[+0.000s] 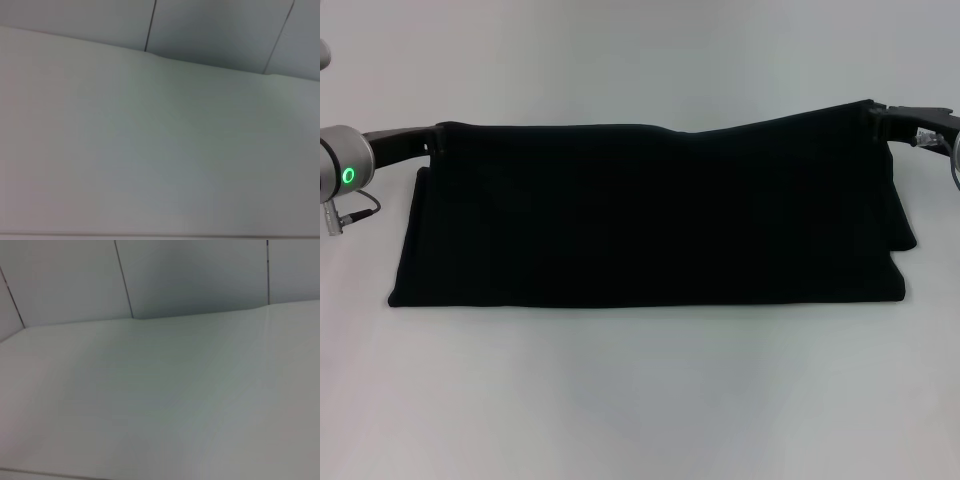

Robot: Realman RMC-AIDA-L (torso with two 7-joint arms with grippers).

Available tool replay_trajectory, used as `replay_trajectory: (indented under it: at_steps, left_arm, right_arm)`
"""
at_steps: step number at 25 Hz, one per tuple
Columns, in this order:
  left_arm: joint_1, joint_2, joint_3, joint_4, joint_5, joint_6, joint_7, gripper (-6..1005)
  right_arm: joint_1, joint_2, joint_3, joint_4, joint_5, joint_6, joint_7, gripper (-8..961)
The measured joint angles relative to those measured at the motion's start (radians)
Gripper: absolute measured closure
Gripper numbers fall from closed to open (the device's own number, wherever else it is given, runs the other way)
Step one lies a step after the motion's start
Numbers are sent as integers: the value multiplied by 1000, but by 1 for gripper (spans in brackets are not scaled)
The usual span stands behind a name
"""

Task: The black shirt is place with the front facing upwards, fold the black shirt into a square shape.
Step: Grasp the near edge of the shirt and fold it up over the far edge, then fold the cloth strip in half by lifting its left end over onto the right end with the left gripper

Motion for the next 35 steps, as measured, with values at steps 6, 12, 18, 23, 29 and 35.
replay_trajectory:
  at_steps: [6, 12, 18, 23, 29, 35]
  left_arm:
    - [4, 0, 0, -1, -10, -21, 3, 978]
    - [-3, -1, 0, -2, -10, -24, 11, 967]
    - [-9, -3, 0, -2, -17, -29, 12, 956]
    - [-7, -13, 0, -2, -74, -85, 6, 860]
    - [13, -15, 0, 3, -142, -90, 6, 606]
    - [63, 9, -1, 22, -202, 118, 3, 342]
  right_arm:
    - [5, 2, -7, 5, 1, 31, -2, 761]
    - [11, 4, -10, 5, 1, 40, -1, 754]
    - [19, 6, -39, 5, 1, 50, 1, 746]
    - [26, 19, -79, -5, 1, 101, 1, 739]
    - [21, 15, -77, -24, 1, 84, 20, 608]
    - [-5, -27, -79, -57, -6, -82, 138, 451]
